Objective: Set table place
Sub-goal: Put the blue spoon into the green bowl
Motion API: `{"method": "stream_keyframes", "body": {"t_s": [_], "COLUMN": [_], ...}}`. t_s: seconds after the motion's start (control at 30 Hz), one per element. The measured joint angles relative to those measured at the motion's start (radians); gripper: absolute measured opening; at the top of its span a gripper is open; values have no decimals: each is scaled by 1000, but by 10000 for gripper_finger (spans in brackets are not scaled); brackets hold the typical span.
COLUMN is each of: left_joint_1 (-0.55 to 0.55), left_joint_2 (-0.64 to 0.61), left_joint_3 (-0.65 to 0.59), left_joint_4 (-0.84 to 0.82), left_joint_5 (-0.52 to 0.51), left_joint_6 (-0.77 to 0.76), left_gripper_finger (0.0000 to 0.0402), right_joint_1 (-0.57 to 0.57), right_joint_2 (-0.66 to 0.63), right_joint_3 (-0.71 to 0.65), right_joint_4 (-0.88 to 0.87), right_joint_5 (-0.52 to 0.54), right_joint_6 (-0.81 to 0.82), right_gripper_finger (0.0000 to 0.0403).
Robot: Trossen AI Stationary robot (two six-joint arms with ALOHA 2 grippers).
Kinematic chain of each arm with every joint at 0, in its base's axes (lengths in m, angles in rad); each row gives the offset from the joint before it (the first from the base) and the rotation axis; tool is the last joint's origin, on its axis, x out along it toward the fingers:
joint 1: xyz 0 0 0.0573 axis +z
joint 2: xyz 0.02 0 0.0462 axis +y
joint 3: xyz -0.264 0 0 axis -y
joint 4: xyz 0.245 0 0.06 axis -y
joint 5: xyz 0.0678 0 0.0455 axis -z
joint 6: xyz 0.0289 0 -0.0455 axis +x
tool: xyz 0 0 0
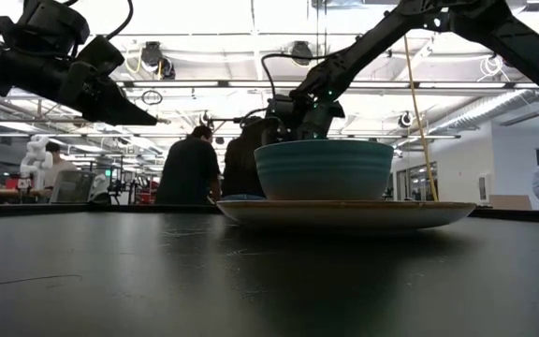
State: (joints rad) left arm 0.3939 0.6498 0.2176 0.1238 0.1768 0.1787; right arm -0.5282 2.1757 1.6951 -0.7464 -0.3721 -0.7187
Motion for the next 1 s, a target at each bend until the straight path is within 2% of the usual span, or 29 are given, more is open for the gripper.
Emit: {"method": "stream_keyframes", "body": {"t_s": [0.6,0.77,1.0], "left_joint_1": [0,0,0], "left_joint_2": [0,0,0], "left_joint_3": [0,0,0], "left_joint_4": [-2,-1,-1], "left_joint_5": [0,0,0], "left_joint_6": [0,0,0], "left_gripper_finger": [15,15,15], "right_joint_1": [2,2,3], "right_joint_2": [17,17,17], "right_joint_3": [-2,-2,-2], "right_joint_4": [-78,-87,-44], "right_joint_5": [5,6,7], "right_joint_6": [-13,-28,-27], "right_gripper_finger": [178,159,106]}}
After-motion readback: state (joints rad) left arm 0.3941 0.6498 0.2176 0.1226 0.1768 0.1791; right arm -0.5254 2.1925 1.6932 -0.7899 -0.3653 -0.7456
